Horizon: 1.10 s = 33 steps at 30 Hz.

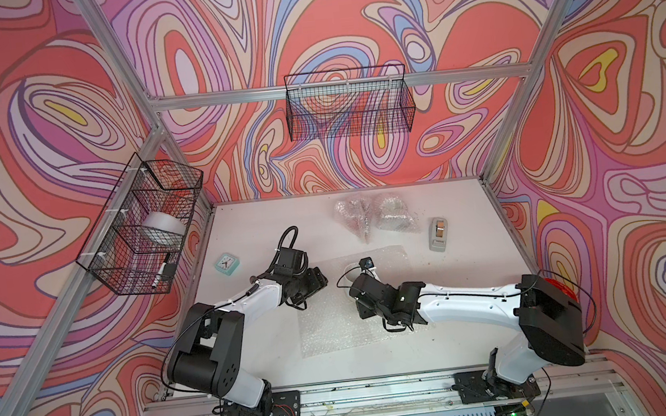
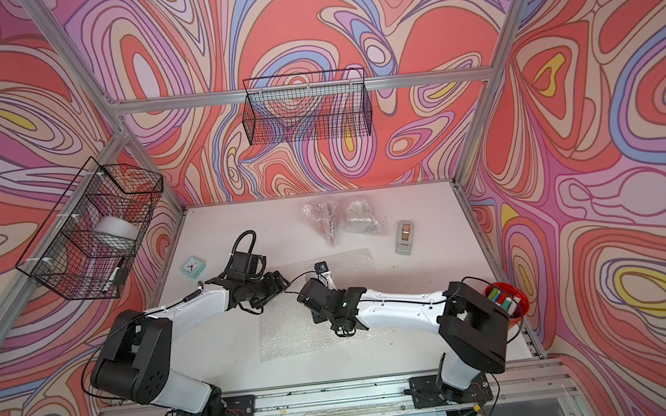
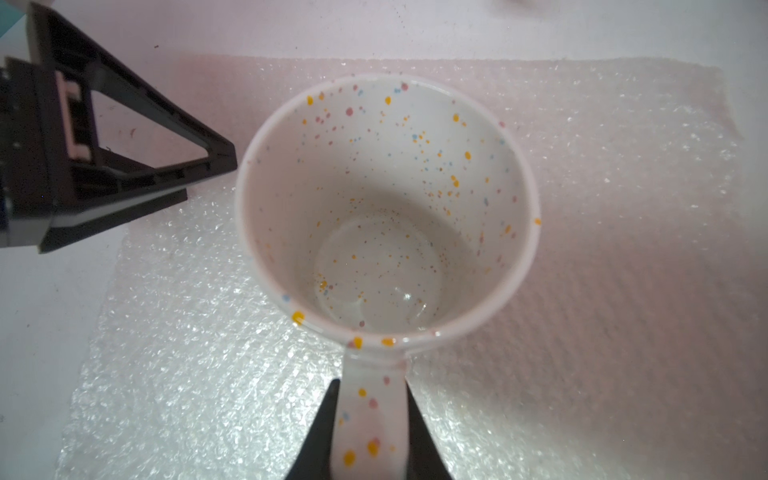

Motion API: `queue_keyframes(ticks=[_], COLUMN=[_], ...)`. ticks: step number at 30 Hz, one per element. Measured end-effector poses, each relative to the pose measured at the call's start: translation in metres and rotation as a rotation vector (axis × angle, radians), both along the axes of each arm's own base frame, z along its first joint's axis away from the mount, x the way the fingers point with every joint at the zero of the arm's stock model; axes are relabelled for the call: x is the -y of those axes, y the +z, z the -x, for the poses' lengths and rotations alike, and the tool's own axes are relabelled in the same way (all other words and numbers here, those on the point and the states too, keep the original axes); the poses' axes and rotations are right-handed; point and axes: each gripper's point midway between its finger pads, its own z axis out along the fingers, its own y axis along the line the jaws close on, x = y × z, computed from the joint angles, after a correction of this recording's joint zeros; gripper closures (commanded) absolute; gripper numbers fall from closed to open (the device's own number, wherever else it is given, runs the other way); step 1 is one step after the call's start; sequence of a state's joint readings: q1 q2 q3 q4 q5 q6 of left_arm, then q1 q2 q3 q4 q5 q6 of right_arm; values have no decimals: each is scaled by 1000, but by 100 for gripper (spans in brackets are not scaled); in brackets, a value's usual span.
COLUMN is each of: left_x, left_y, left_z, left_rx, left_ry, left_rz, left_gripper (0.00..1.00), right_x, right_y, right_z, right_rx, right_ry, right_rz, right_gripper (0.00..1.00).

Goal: Wrap mugs in bubble wrap
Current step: Place the mug on the bubble wrap.

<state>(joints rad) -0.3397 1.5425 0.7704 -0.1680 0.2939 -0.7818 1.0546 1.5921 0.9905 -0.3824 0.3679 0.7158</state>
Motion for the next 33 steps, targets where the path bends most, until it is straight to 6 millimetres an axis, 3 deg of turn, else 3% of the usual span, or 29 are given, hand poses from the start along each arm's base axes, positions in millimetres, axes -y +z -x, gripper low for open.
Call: queue_keyframes(ticks=[2, 8, 14, 17, 21, 24, 26, 30, 33], left_x=[-1, -2, -2, -2, -1, -1, -2, -1, -1], left_y=[-1, -1, -2, -7, -7, -8, -9, -9, -9], left_z=[0, 1, 1, 2, -3, -8, -12, -20, -23], left_rx=[-2, -5, -7, -21, -23, -26, -27, -24, -23], left_ry=[2, 4, 4, 3, 5, 12, 20, 30, 34], left_rz=[-4, -9, -9, -14, -17, -29, -37, -48, -53], left_gripper=[23, 23, 23, 24, 24, 24, 24, 24, 25], right_x=[-1, -7, -18, -22, -15, 7, 29, 93, 138], right_y=[-2, -4, -1, 11, 42, 63, 63, 34, 4], right_z=[3, 8, 20, 23, 22, 14, 3, -17, -12], right_rx=[-6, -29, -72, -63, -4, 31, 20, -95, -227], right_ry=[8, 32, 93, 116, 109, 32, -59, -279, -409], right_rz=[-3, -27, -72, -105, -172, -198, -187, -123, -74], right_gripper=[88, 75, 50, 47, 44, 45, 46, 45, 41])
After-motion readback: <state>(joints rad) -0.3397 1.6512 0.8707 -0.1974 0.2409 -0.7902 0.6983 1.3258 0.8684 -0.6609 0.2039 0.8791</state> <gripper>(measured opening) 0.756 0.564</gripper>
